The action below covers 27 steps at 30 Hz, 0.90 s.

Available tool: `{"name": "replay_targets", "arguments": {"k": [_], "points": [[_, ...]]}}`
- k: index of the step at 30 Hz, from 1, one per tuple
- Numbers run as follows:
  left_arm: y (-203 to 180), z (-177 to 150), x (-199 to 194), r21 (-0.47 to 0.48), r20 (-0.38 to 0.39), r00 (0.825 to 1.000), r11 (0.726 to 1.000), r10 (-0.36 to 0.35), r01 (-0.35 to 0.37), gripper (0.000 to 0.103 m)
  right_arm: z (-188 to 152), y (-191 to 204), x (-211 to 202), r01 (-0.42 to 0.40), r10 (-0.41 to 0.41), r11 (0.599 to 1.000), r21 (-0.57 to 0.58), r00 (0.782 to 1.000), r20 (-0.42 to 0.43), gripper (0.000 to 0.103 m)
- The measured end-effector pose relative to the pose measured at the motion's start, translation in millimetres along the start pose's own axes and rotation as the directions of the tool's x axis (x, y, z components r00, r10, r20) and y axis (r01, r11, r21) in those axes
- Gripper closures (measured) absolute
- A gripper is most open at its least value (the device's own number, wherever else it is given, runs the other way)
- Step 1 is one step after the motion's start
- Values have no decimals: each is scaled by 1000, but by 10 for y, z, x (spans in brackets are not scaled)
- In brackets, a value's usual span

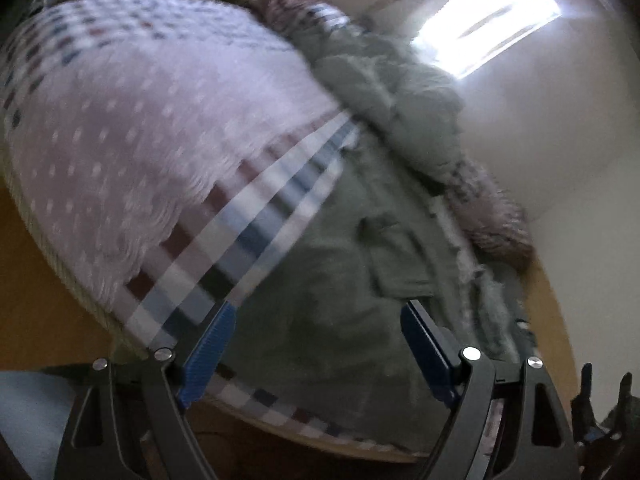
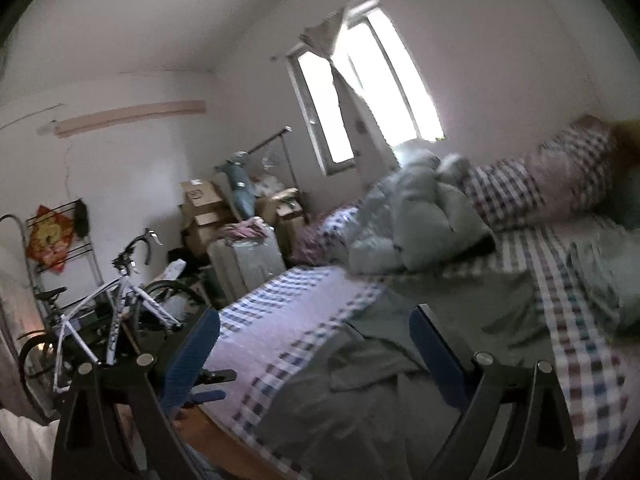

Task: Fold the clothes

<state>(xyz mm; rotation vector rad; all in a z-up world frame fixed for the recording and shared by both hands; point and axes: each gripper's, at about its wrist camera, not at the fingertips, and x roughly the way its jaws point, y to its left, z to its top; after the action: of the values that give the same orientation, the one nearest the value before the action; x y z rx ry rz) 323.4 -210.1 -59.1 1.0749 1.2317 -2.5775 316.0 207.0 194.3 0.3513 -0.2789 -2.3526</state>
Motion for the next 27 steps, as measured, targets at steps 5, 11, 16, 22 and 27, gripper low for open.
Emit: {"name": "replay_targets", "arguments": {"k": [5,11,16,22,27], "points": [[183,-203,230,-55,-66,997,997,47,-50,15,-451,-146,415,110,-107,993,37,992,-73,5],[421,-236,550,-212,-176,981,976,-79,41,15,-929,-220,793,110,-93,992,58,968,-232,5],[440,-247,574,-216,-173,984,976,-35,-4,15,-1189,-176,931,117,-111,993,4,950,-290,5],[465,-247,646,-259,-168,985,966,-35,-10,15,-1375,-124,1023,127,-136,991,-48,934,-329,5],[316,-247,687,-237,-162,983,971,-81,40,15,-1494,-45,1074,134,-166,984,-114,922,-350,5]]}}
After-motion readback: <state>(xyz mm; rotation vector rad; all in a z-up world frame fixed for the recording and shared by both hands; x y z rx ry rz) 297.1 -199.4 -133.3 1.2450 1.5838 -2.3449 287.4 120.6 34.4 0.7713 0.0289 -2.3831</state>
